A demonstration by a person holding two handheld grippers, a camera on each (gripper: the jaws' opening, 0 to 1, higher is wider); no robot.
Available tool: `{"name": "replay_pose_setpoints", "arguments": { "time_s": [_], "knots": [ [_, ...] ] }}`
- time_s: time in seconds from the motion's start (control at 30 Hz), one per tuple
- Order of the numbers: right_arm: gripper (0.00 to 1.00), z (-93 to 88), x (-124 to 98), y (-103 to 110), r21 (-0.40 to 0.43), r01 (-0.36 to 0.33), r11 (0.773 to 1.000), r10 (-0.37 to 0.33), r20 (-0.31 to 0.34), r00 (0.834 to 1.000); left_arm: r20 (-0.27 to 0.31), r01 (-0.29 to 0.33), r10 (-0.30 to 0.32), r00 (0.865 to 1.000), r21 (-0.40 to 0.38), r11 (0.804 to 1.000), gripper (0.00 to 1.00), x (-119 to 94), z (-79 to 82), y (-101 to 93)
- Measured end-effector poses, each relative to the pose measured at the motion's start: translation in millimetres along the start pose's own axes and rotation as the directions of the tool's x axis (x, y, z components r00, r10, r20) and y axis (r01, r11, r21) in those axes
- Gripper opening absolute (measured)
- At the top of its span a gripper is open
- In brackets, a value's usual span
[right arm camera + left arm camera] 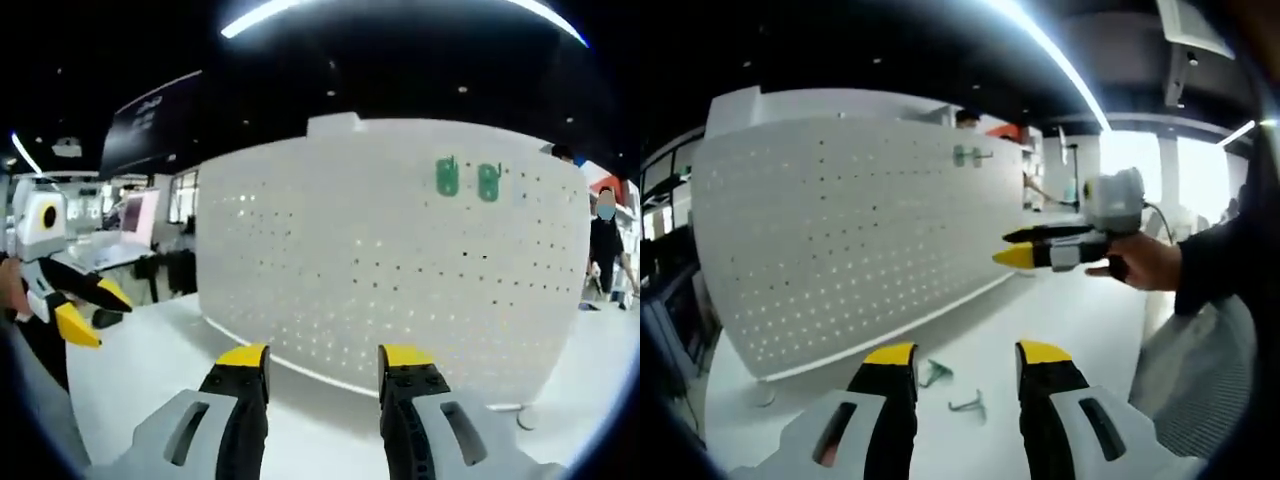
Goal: Insert the hook assembly into the mounting plate slot until the hook locks in place.
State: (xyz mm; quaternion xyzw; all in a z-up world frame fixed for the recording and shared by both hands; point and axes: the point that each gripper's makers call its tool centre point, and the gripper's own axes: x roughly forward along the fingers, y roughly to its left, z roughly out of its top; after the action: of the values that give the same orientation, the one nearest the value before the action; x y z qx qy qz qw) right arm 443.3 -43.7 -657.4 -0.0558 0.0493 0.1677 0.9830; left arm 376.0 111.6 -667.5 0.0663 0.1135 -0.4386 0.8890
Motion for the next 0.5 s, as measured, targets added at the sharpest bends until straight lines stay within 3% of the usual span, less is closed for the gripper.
{"name": "replay_pose_setpoints", "arguments": {
  "time_s": [0.2, 0.33, 0.5],
  "knots": [
    [0.41, -23.8, 11.7, 23.7, -0.028, -0.063, 0.998, 0.061, -0.068, 0.996, -0.007, 0.007, -0.007, 1.000, 0.006, 1.000, 0.40, 0.3, -1.2, -2.5],
    [0.31, -41.3, 16.7, 43.6, -0.031, -0.121, 0.992, 0.116, -0.124, 0.985, -0.009, 0.011, -0.011, 1.000, 0.010, 1.000, 0.40, 0.6, -2.1, -3.0],
    [0.30, -52.5, 23.7, 65.4, -0.053, -0.168, 0.984, 0.158, -0.155, 0.975, -0.007, 0.013, -0.013, 1.000, 0.006, 1.000, 0.40, 0.3, -1.7, -3.0]
  ]
}}
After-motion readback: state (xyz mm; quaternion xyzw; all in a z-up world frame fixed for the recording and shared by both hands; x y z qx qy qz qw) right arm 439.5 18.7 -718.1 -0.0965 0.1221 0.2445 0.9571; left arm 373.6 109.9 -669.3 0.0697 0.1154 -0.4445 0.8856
